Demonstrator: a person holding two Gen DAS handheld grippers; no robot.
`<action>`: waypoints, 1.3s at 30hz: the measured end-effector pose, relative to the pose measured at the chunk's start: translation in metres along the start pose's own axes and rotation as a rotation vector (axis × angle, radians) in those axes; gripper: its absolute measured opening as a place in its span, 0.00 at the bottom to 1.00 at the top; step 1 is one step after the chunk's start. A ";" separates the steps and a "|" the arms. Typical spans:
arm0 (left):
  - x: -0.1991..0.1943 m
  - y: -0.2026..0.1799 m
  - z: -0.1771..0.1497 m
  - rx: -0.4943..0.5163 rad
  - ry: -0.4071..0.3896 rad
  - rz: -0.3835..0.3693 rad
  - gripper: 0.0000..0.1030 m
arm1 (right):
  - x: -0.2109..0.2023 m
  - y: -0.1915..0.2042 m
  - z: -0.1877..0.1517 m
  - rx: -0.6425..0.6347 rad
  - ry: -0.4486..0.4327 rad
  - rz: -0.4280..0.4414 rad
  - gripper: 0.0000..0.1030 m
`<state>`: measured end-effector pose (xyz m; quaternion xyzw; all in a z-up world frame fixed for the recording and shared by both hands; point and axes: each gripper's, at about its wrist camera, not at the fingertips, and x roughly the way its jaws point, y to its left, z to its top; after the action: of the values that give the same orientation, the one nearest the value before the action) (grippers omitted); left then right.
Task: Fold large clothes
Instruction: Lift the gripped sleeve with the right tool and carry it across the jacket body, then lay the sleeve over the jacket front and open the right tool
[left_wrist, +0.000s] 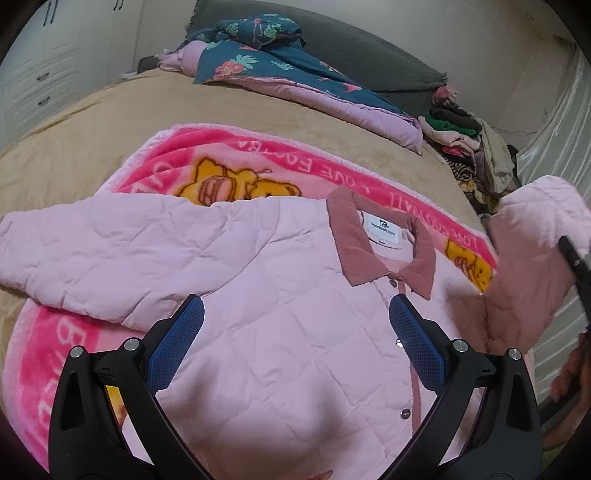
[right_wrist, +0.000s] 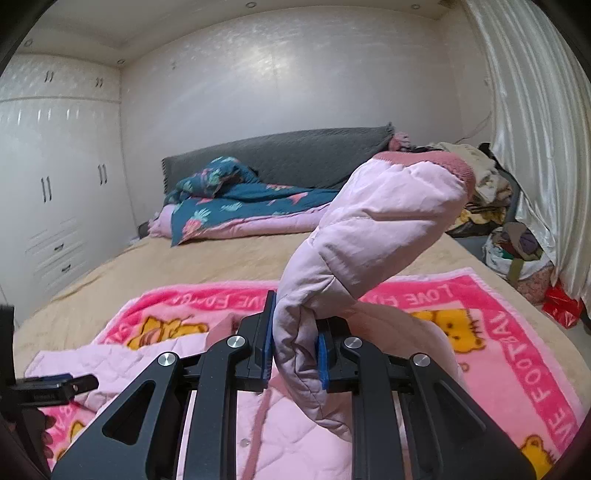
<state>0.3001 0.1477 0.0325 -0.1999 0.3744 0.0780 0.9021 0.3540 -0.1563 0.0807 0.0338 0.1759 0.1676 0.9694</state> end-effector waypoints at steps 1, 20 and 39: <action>0.000 0.003 0.001 -0.011 0.005 -0.018 0.91 | 0.004 0.004 -0.002 -0.004 0.007 0.010 0.17; 0.021 0.030 -0.006 -0.222 0.075 -0.304 0.91 | 0.061 0.098 -0.090 -0.186 0.227 0.144 0.17; 0.081 0.022 -0.047 -0.318 0.261 -0.446 0.91 | 0.053 0.128 -0.148 -0.291 0.441 0.262 0.68</action>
<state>0.3211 0.1476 -0.0617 -0.4242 0.4172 -0.0909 0.7986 0.3090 -0.0173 -0.0592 -0.1204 0.3507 0.3180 0.8726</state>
